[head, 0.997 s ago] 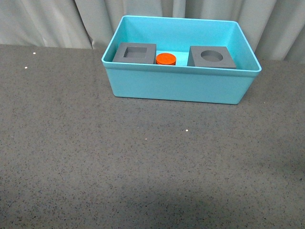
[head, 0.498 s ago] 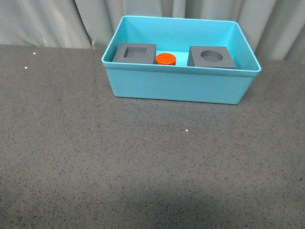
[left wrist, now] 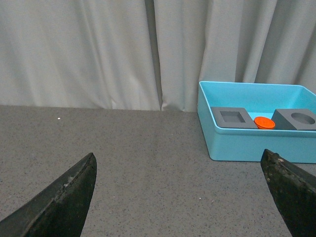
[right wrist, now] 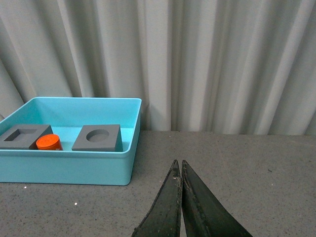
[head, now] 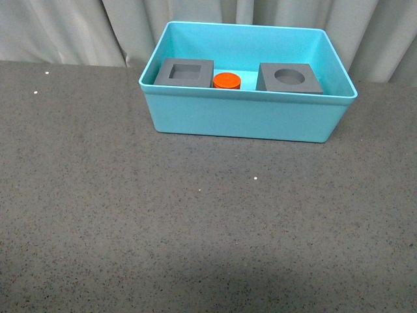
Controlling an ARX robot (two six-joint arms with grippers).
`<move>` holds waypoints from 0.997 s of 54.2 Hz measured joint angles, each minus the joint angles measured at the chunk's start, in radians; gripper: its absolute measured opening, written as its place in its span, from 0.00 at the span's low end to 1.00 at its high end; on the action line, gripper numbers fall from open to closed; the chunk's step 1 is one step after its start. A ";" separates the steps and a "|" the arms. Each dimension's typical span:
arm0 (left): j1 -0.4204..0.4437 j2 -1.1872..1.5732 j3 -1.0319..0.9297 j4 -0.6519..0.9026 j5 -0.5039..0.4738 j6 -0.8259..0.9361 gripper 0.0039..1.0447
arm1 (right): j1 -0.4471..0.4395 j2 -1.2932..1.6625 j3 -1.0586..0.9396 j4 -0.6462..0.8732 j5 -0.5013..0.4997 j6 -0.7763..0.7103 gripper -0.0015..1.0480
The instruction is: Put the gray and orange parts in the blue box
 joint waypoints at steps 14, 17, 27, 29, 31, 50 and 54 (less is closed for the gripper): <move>0.000 0.000 0.000 0.000 0.000 0.000 0.94 | 0.000 -0.102 0.000 -0.101 0.000 0.000 0.01; 0.000 0.000 0.000 0.000 0.000 0.000 0.94 | 0.000 -0.123 0.000 -0.122 0.000 0.000 0.01; 0.000 0.000 0.000 0.000 0.000 0.000 0.94 | 0.000 -0.188 0.000 -0.189 -0.001 0.000 0.01; 0.000 0.000 0.000 0.000 0.000 0.000 0.94 | 0.000 -0.228 0.001 -0.249 -0.001 0.000 0.01; 0.000 0.000 0.000 0.000 0.000 0.000 0.94 | 0.000 -0.281 0.001 -0.317 -0.003 0.000 0.01; 0.000 0.000 0.000 0.000 -0.001 0.000 0.94 | 0.000 -0.334 0.001 -0.339 -0.003 0.000 0.18; 0.000 0.000 0.000 0.000 0.000 0.000 0.94 | 0.000 -0.334 0.001 -0.339 -0.003 0.000 0.34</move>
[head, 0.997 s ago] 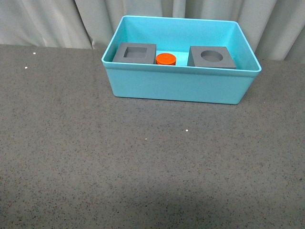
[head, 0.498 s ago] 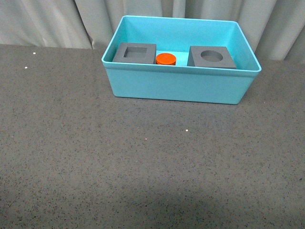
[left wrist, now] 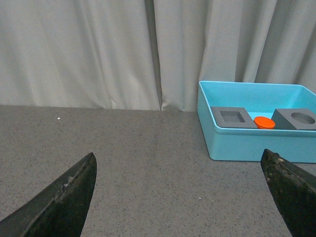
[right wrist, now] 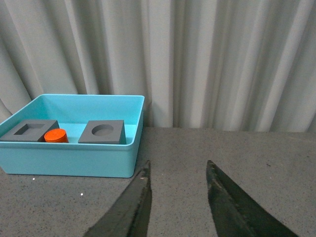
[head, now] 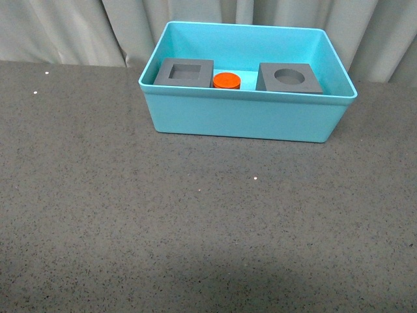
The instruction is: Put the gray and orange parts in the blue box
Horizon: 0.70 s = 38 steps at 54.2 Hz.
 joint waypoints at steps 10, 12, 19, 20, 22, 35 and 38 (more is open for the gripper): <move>0.000 0.000 0.000 0.000 0.000 0.000 0.94 | 0.000 0.000 0.000 0.000 0.000 0.000 0.71; 0.000 0.000 0.000 0.000 0.000 0.000 0.94 | 0.000 0.000 0.000 0.000 0.000 0.000 0.79; 0.000 0.000 0.000 0.000 0.000 0.000 0.94 | 0.000 0.000 0.000 0.000 0.000 0.001 0.90; 0.000 0.000 0.000 0.000 0.000 0.000 0.94 | 0.000 0.000 0.000 0.000 0.000 0.001 0.90; 0.000 0.000 0.000 0.000 0.000 0.000 0.94 | 0.000 0.000 0.000 0.000 0.000 0.001 0.90; 0.000 0.000 0.000 0.000 0.000 0.000 0.94 | 0.000 0.000 0.000 0.000 0.000 0.001 0.91; 0.000 0.000 0.000 0.000 0.000 0.000 0.94 | 0.000 0.000 0.000 0.000 0.000 0.001 0.91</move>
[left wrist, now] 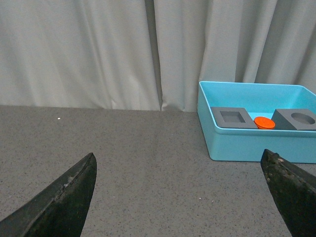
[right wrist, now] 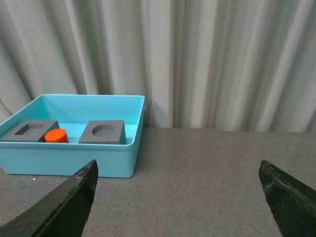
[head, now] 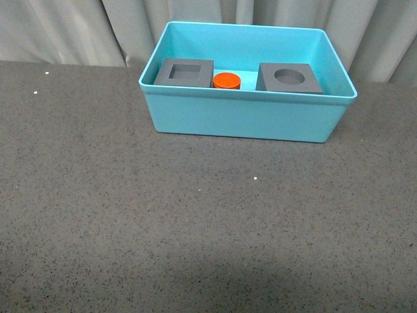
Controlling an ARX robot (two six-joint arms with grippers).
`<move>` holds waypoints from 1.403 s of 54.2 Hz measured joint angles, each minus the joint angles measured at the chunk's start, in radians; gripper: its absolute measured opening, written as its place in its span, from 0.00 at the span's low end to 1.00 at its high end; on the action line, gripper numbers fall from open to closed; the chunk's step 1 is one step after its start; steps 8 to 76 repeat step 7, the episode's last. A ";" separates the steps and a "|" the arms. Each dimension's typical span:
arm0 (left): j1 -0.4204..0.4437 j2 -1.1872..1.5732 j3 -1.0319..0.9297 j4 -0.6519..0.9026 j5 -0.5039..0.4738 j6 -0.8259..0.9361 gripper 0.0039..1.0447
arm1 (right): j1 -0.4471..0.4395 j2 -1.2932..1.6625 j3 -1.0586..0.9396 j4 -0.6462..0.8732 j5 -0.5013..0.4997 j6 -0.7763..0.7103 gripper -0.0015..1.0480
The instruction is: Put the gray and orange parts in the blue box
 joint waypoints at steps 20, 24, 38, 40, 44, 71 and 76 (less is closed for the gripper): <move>0.000 0.000 0.000 0.000 0.000 0.000 0.94 | 0.000 0.000 0.000 0.000 0.000 0.000 0.91; 0.000 0.000 0.000 0.000 0.000 0.000 0.94 | 0.000 0.000 0.000 0.000 0.000 0.000 0.91; 0.000 0.000 0.000 0.000 0.000 0.000 0.94 | 0.000 0.000 0.000 0.000 0.000 0.000 0.91; 0.000 0.000 0.000 0.000 0.000 0.000 0.94 | 0.000 0.000 0.000 0.000 0.000 0.000 0.91; 0.000 0.000 0.000 0.000 0.000 0.000 0.94 | 0.000 0.000 0.000 0.000 0.000 0.000 0.91; 0.000 0.000 0.000 0.000 0.000 0.000 0.94 | 0.000 0.000 0.000 0.000 0.000 0.000 0.91; 0.000 0.000 0.000 0.000 0.000 0.000 0.94 | 0.000 0.000 0.000 0.000 0.000 0.000 0.91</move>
